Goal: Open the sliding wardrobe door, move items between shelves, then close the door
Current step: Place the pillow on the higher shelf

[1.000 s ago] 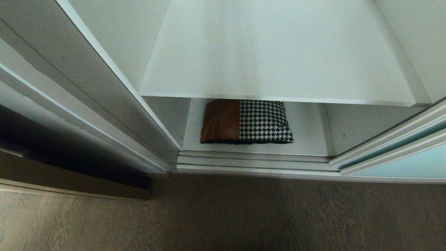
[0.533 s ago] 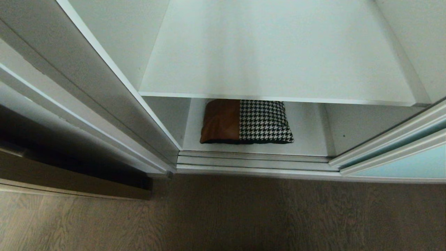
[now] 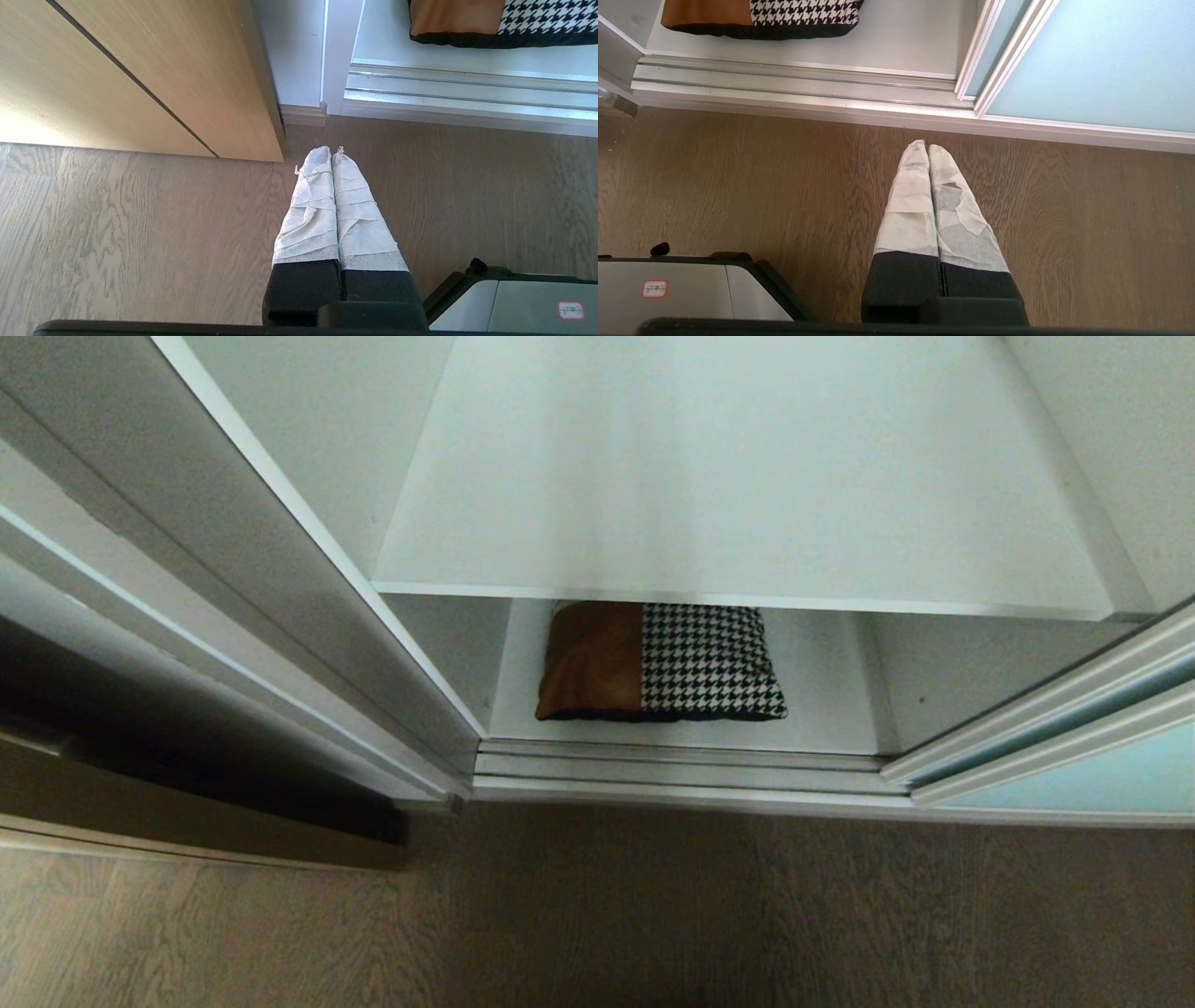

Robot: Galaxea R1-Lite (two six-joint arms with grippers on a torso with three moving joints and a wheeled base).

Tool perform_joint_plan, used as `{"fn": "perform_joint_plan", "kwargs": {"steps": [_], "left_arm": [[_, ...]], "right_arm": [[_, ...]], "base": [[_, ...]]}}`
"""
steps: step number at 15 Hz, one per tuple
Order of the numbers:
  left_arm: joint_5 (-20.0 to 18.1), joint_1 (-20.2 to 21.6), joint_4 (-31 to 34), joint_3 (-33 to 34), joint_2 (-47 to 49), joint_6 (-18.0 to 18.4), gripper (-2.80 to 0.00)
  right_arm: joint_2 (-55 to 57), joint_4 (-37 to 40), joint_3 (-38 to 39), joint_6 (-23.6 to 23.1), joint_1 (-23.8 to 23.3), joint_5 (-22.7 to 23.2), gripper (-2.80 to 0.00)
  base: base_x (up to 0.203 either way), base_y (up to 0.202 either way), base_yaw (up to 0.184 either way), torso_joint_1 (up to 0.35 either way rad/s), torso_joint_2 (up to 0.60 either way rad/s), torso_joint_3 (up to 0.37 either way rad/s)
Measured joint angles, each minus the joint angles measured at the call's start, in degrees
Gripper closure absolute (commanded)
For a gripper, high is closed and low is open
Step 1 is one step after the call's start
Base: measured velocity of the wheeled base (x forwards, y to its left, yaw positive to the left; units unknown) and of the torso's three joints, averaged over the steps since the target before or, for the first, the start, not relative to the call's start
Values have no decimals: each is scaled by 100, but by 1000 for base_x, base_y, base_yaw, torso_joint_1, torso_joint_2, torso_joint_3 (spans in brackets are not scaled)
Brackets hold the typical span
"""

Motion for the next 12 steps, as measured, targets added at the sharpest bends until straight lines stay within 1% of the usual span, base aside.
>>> {"fn": "perform_joint_plan", "kwargs": {"steps": [12], "left_arm": [[7,0,18,-2,0,0,0]], "right_arm": [[0,2,0,2,0,-2,0]], "base": [[0,0,0,0,0,0]]}}
